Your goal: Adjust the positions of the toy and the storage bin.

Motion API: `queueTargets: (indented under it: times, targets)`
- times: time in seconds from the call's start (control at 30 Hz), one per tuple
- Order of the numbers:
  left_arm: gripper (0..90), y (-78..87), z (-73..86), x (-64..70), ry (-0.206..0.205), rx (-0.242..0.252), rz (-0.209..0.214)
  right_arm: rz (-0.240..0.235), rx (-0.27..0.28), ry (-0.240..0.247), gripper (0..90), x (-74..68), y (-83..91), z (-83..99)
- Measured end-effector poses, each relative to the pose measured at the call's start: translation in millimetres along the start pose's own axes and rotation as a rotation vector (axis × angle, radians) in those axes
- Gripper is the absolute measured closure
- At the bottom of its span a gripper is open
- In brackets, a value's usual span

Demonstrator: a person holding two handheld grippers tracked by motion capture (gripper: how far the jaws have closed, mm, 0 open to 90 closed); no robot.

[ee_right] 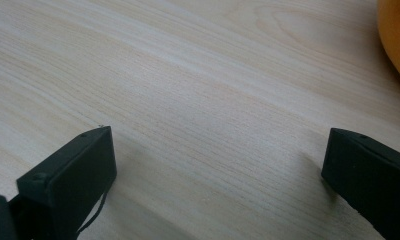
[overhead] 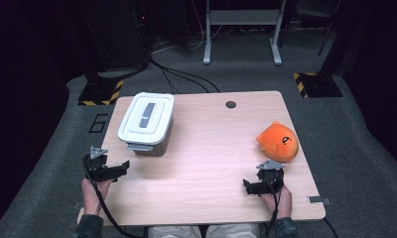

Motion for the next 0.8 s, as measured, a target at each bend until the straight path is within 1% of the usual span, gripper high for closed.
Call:
queueTargets:
  times: [0.07,0.13,0.23,0.3,0.33,0.37,0.5,0.57,0.8]
  targets:
    - [4.6,4.1,-7.0,0.4,-0.003,0.01,-0.004,0.001,0.0,0.0,0.0,0.1,0.0,0.0]
    - [4.6,7.0,-14.7,1.8,-0.005,0.019,0.001,0.0,0.0,-0.001,0.0,0.0,0.0,0.0]
    - [4.6,9.7,-27.2,5.3,-0.023,0.023,0.0,0.003,-0.002,-0.016,0.0,-0.8,0.1,-0.2]
    - [4.2,10.1,-37.4,8.3,-0.042,0.031,0.0,0.002,-0.002,-0.015,0.2,-0.4,0.1,-0.2]
    - [3.7,10.2,-40.6,9.8,-0.041,0.03,0.004,0.003,-0.001,-0.015,0.3,-0.3,0.1,-0.2]
    - [3.3,9.6,-45.4,10.9,-0.051,0.032,0.005,0.003,-0.001,-0.015,0.3,-0.3,0.2,-0.2]
    - [0.9,3.8,-63.3,17.0,-0.074,0.031,0.007,0.001,-0.001,-0.016,0.5,-0.4,0.3,-0.1]
    - [0.1,0.1,-72.0,19.3,-0.087,0.022,0.017,0.001,-0.001,-0.017,0.6,-0.4,0.3,-0.2]
    - [0.0,-18.2,-99.5,24.9,-0.092,0.005,0.045,0.004,0.003,-0.013,1.5,0.3,0.3,-0.2]
Point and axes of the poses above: each handheld gripper's, and its own axes: y roughly backward along the jaws, z roughly out of its underside, x roughly to its right, the point moved 4 cm from there along -y, roughly forward along the jaws, and after that the axes turned 7 degrees about z, right-handed, at the moved point
